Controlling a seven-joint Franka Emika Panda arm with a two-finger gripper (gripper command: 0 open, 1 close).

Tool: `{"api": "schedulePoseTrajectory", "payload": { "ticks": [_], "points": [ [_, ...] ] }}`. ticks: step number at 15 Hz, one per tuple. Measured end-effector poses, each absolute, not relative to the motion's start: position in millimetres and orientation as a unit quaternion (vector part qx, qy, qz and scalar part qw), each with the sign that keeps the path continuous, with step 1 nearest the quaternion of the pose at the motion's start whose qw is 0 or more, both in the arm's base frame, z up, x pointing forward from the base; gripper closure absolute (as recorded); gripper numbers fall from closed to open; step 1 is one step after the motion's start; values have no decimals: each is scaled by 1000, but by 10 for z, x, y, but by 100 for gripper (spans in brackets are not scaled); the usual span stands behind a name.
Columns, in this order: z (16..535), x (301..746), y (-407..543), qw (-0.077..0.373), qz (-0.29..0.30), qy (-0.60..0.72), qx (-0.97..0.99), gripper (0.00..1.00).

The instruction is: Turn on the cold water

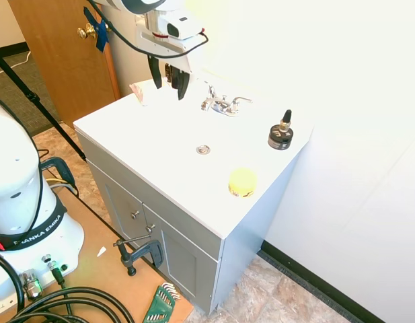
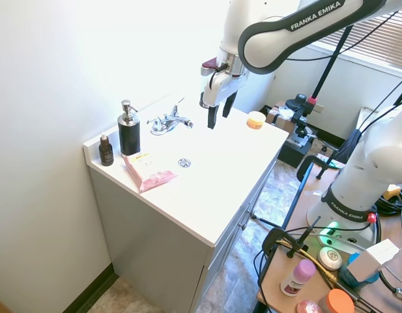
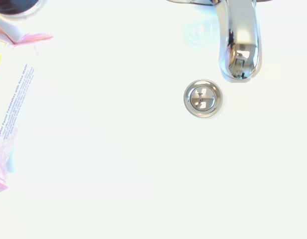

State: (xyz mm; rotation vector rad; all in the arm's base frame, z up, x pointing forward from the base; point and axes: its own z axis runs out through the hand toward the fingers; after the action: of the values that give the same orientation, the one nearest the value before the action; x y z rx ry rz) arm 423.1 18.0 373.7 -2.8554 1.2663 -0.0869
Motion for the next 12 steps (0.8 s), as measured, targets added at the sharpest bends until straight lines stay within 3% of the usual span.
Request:
{"api": "schedulePoseTrajectory", "payload": {
  "ticks": [4,7,12],
  "points": [
    [3752,4340,121,15,-40,434,-900,0],
    [3796,4876,-99,28,-70,511,-857,0],
    [3652,5777,-597,-16,-153,593,-790,0]
  ]
}}
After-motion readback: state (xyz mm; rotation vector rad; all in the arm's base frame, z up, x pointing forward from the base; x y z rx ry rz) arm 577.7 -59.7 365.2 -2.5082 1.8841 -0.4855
